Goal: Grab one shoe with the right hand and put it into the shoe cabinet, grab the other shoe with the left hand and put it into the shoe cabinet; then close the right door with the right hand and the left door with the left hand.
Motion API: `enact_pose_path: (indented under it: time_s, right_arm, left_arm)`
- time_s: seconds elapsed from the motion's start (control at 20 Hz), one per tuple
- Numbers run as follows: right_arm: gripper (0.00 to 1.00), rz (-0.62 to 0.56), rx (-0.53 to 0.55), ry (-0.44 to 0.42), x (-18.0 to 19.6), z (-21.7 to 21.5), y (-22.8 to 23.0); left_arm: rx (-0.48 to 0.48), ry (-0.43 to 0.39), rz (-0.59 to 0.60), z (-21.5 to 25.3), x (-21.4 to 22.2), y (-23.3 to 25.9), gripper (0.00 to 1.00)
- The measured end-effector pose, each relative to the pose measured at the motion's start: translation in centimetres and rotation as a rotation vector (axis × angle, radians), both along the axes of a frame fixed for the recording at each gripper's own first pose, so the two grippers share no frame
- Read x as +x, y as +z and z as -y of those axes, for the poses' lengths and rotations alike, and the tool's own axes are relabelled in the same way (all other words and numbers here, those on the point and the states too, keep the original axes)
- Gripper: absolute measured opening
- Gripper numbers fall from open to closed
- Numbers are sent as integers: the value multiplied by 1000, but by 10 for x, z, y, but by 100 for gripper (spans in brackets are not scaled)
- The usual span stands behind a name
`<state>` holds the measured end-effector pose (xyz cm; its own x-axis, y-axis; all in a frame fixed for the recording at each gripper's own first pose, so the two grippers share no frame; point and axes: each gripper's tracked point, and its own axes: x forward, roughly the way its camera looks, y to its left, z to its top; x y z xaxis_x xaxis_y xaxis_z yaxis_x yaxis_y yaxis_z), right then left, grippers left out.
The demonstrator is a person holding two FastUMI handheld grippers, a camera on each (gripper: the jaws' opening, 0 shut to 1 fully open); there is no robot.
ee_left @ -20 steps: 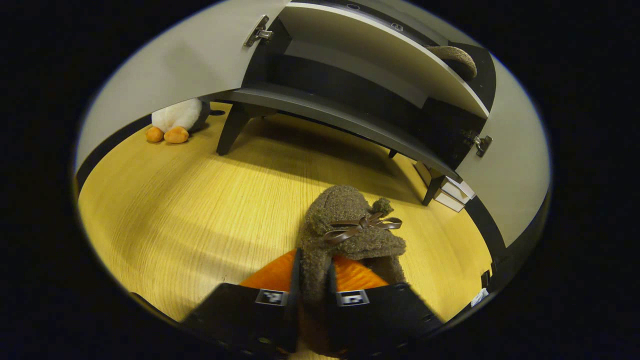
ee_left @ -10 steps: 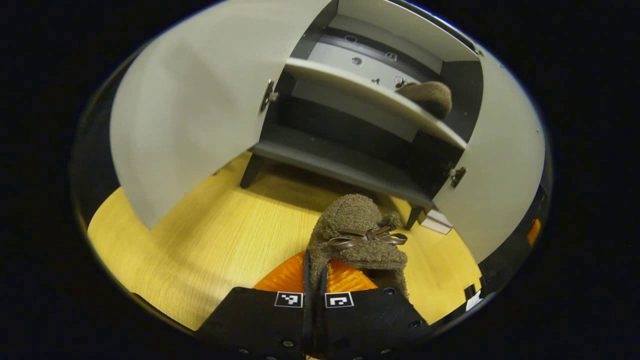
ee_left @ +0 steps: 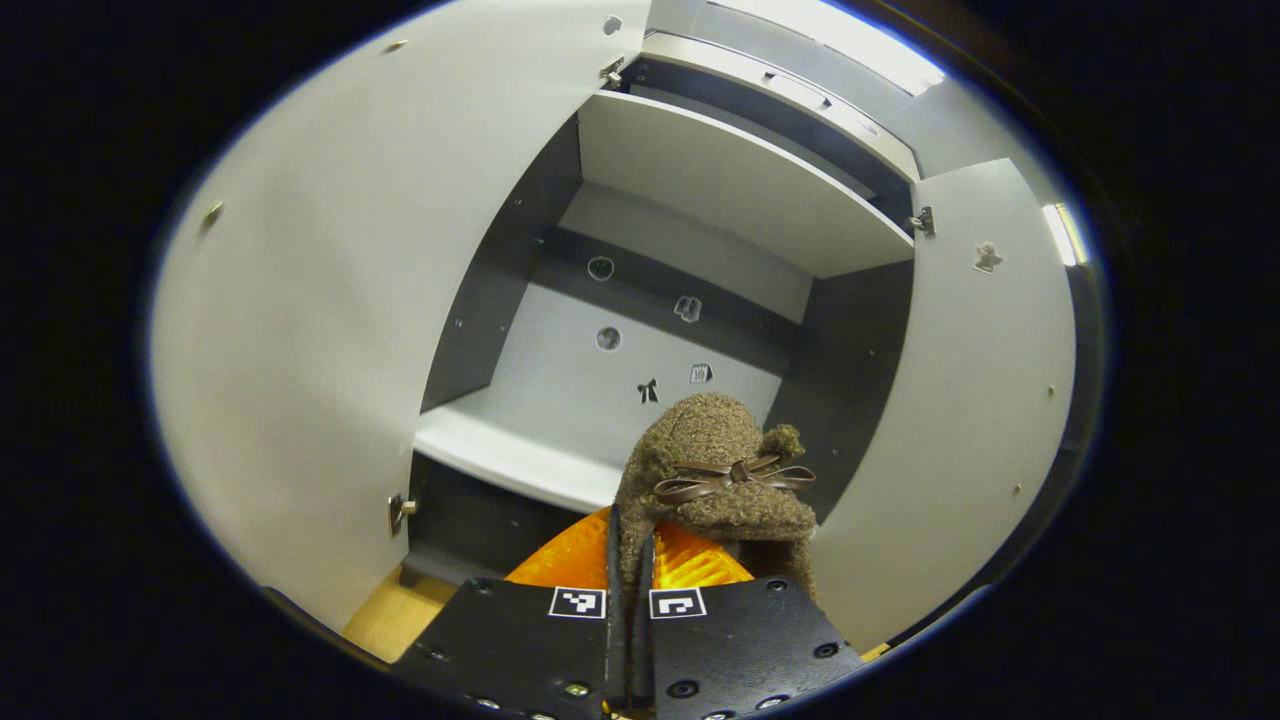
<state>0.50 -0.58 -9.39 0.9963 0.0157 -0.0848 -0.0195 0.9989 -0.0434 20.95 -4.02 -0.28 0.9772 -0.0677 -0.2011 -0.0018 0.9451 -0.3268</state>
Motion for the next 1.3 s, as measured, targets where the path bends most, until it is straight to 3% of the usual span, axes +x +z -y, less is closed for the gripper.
enact_pose_path:
  time_s: [0.15,0.25,0.4,0.6,0.75,0.85,0.9,1.0,1.05,1.1,1.15,1.2,1.25,1.3]
  right_arm:
    - [79,8,4,-12,-5,5,4]
    - [76,-5,3,-25,-6,10,2]
    - [79,-8,11,-45,-8,18,4]
    - [79,-15,16,-69,-10,27,3]
    - [79,-18,9,-79,-10,32,2]
    - [79,-11,15,-78,-8,32,3]
    - [79,-14,16,-76,-7,33,1]
    - [79,-15,22,-66,-5,30,0]
    - [79,-17,29,-58,-4,28,0]
    - [79,-17,36,-51,-4,26,0]
    - [79,-17,40,-44,-4,25,-1]
    - [79,-16,42,-38,-3,22,-1]
    - [79,-14,41,-34,-4,21,-1]
    - [79,-9,41,-27,-3,19,0]
  left_arm:
    - [44,79,-61,-18,70,2,1]
    - [101,82,-162,-19,107,-16,2]
    - [94,92,-262,-18,143,-39,2]
    - [96,117,-397,-24,162,-73,2]
    - [35,146,-472,-26,162,-86,2]
    - [22,139,-490,-28,161,-89,17]
    - [26,139,-500,-30,158,-89,7]
    - [24,115,-494,-29,155,-82,17]
    - [31,93,-486,-26,153,-76,39]
    - [41,65,-480,-24,152,-72,27]
    - [54,46,-476,-23,147,-66,22]
    - [57,24,-463,-20,142,-56,63]
    - [57,8,-451,-17,135,-48,78]
    - [64,-4,-426,-16,126,-37,69]
